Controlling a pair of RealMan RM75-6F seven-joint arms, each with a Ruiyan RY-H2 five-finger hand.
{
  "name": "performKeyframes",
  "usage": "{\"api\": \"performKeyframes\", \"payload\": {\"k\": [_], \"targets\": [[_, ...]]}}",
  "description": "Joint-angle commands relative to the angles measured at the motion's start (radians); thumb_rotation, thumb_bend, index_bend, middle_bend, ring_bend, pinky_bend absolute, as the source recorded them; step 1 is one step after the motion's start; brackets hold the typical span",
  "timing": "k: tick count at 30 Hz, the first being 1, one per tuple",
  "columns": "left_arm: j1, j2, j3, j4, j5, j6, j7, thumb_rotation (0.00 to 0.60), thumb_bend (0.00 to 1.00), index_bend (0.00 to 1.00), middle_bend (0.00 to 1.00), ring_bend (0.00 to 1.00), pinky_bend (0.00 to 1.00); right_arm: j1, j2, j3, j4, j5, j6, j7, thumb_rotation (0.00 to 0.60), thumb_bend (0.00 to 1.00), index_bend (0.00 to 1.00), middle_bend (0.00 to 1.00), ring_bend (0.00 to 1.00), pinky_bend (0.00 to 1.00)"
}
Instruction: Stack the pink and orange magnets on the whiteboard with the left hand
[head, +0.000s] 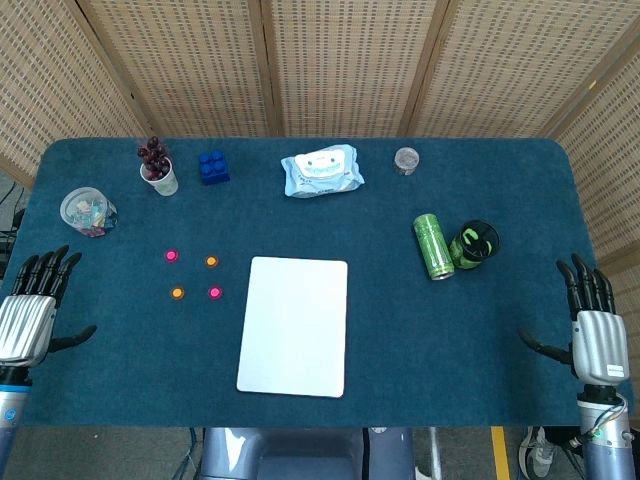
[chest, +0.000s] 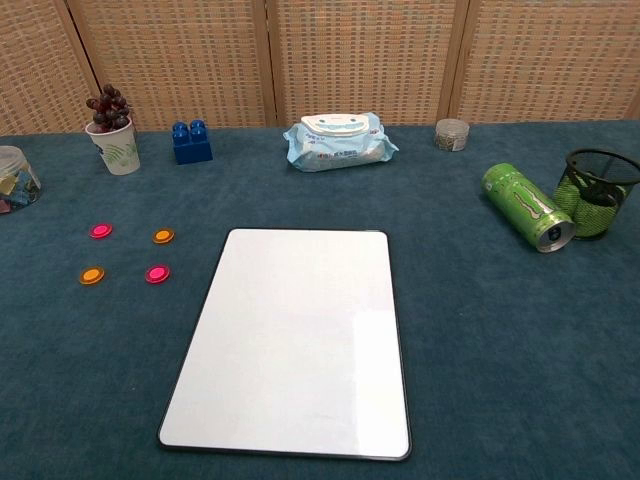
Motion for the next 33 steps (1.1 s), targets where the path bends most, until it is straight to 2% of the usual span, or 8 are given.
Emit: {"api": "performKeyframes", "payload": {"k": [1,7,11,19,22,24,33], "targets": [[-0.002,-0.003,-0.002,0.002,-0.005,-0.006,0.002,0.6,0.0,0.0,0.0,0.0,0.0,0.0,0.003,-0.001,-0.003,0.003,-0.005,0.001,0.6,0.1,0.0,0.0,0.0,0.0],[-0.016,-0.011,-0.004,0.011,-0.016,-0.04,0.011,0.6,0.0,0.01,0.0,0.0,0.0,-0.005,0.008,-0.005,-0.015,0.001,-0.003,-0.003,0.6,0.1,0.0,0.0,0.0,0.0],[-0.06,-0.037,-0.02,0.027,-0.033,-0.103,0.023,0.6,0.01,0.05,0.0,0.0,0.0,-0.005,0.01,-0.004,-0.021,0.012,-0.014,0.007,0.6,0.1,0.0,0.0,0.0,0.0],[-0.227,-0.141,-0.071,0.116,-0.173,-0.381,0.102,0.6,0.15,0.22,0.0,0.0,0.0,-0.002,0.018,-0.005,-0.031,0.021,-0.033,0.013,0.6,0.1,0.0,0.0,0.0,0.0],[-0.278,-0.19,-0.084,0.161,-0.218,-0.455,0.135,0.6,0.23,0.31,0.0,0.0,0.0,-0.001,0.02,-0.005,-0.034,0.025,-0.04,0.02,0.6,0.1,0.0,0.0,0.0,0.0],[-0.311,-0.233,-0.094,0.194,-0.247,-0.493,0.151,0.6,0.26,0.33,0.0,0.0,0.0,-0.001,0.023,-0.005,-0.036,0.026,-0.044,0.025,0.6,0.1,0.0,0.0,0.0,0.0],[-0.386,-0.358,-0.105,0.285,-0.349,-0.553,0.238,0.6,0.27,0.33,0.0,0.0,0.0,0.0,0.032,-0.006,-0.042,0.032,-0.058,0.048,0.6,0.1,0.0,0.0,0.0,0.0]]}}
